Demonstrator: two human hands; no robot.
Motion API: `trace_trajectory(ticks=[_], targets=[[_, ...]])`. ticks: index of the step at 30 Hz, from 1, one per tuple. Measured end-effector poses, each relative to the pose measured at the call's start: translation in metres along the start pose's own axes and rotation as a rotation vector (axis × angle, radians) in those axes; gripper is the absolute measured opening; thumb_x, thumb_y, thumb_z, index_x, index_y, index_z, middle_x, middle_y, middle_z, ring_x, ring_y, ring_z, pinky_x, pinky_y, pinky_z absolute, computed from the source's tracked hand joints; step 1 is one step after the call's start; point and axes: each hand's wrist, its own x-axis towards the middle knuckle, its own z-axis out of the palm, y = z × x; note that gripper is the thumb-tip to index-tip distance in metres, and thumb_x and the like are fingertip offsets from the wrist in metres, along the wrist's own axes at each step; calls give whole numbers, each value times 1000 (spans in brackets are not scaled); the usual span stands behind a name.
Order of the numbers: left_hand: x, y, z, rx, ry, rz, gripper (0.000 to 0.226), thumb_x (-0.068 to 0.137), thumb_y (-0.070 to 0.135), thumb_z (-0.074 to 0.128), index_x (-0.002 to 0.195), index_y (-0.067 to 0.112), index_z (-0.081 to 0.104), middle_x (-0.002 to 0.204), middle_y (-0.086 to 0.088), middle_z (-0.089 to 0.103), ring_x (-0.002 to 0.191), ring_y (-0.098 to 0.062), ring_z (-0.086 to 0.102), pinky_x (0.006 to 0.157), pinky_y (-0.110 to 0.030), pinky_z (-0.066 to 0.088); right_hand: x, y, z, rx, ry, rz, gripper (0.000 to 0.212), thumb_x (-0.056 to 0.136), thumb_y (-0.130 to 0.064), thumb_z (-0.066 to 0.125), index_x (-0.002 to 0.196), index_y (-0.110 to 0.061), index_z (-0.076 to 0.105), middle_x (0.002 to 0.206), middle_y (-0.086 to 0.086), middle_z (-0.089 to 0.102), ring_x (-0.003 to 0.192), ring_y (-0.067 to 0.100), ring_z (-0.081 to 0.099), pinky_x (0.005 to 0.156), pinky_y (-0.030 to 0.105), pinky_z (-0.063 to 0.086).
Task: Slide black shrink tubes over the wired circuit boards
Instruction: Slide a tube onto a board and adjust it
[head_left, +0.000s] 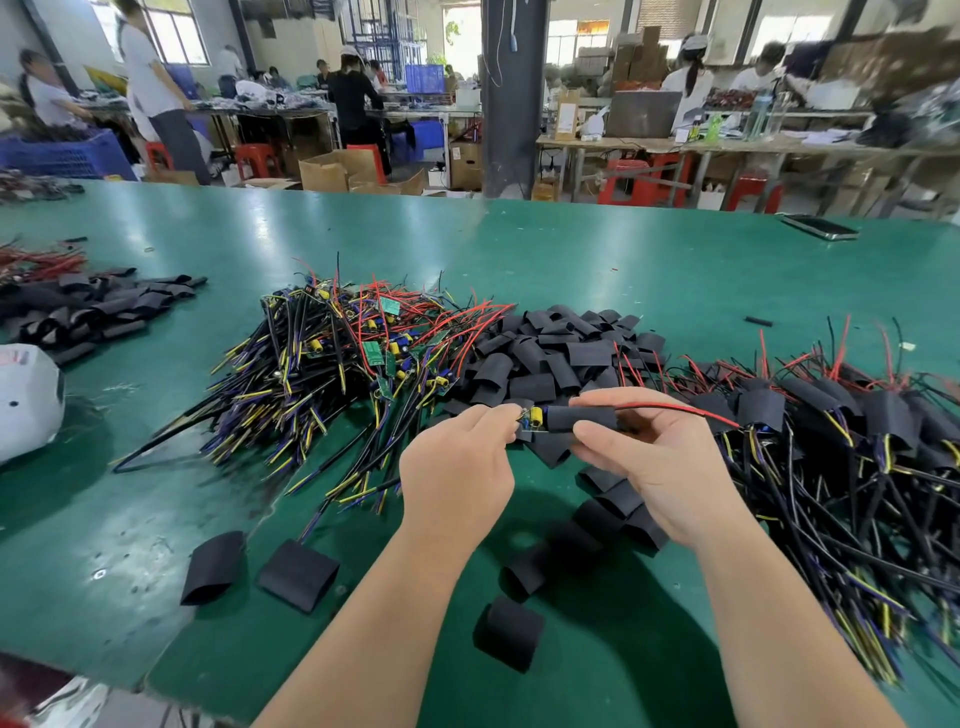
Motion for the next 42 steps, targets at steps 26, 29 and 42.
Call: trace_trajectory(ticks=[26,29,42], targets=[[-2,3,7,-129,-20,-25,58,82,19,62,138,10,48,76,12,71,58,-19,64,48,-26,48,-8,12,45,100,69,71,73,92,0,58,146,-39,27,86,4,65,82,13,61,79,27,54],[-4,0,6,-353,-69,-126,56,87,40,58,136,19,41,85,18,65,68,-7,60,62,-27,48,-3,-1,42,470,246,127,49,84,10,60,125,-13,45,71,7,62,70,19,67,60,24,54],[1,-48,4,401,-221,-584,32,89,27,57,121,26,59,126,2,53,115,-24,45,93,-38,33,-7,-66,-36,328,676,-168,10,89,-7,62,90,-17,61,69,3,64,53,13,65,46,17,46]])
